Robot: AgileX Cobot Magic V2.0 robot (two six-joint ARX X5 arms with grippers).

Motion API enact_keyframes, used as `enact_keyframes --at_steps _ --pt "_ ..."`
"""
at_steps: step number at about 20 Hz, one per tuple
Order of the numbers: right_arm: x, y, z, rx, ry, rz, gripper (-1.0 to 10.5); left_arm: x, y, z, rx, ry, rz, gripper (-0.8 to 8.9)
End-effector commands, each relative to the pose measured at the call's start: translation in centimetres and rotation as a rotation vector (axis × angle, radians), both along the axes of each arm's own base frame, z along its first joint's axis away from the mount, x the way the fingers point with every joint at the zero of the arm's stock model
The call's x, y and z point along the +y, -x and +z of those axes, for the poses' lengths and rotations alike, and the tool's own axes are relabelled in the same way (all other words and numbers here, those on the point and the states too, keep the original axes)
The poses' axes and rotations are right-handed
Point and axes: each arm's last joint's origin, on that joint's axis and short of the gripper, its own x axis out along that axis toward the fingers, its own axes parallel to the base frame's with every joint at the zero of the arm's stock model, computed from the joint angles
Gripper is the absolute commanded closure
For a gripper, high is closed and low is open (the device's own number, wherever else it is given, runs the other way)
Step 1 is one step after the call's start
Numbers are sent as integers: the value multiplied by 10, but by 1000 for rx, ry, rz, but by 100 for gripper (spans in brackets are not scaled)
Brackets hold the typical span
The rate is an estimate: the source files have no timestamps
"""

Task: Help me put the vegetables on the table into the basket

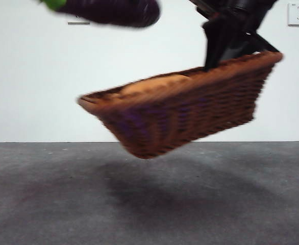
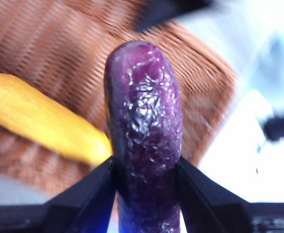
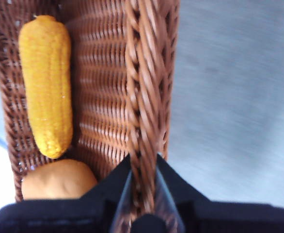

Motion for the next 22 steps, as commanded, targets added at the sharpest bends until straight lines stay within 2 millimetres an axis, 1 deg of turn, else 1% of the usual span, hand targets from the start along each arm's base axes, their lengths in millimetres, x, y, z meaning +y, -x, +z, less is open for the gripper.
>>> enact_keyframes --at_steps 1,3,6,8,10,11,12,13,14,19,21,22 --pt "14 7 3 4 -32 -3 954 8 -5 -27 109 92 188 822" --pt "26 11 4 -6 -42 7 954 11 -11 -36 119 147 263 822" --pt "42 18 5 -16 -56 30 954 11 -18 -32 37 168 369 821" --pt "48 23 5 -26 -35 32 954 12 -21 -30 8 180 405 817" --pt "54 27 5 -25 -33 47 954 16 -24 -31 2 159 502 800" --pt "55 28 5 -22 -34 46 954 17 -24 -32 0 150 537 715" --pt "55 28 5 -20 -34 42 954 17 -24 -32 1 151 537 577" --pt "55 28 5 -19 -35 42 954 17 -24 -32 0 151 538 415" --pt "55 28 5 -19 -36 42 954 17 -24 -32 0 151 538 322" --pt "56 27 5 -29 -52 55 954 15 -26 -28 -20 194 530 312" --pt "54 25 5 -52 -38 47 954 19 -22 -22 -59 188 502 312" --pt "50 22 5 -55 -32 41 955 23 -16 -17 -92 183 477 312"
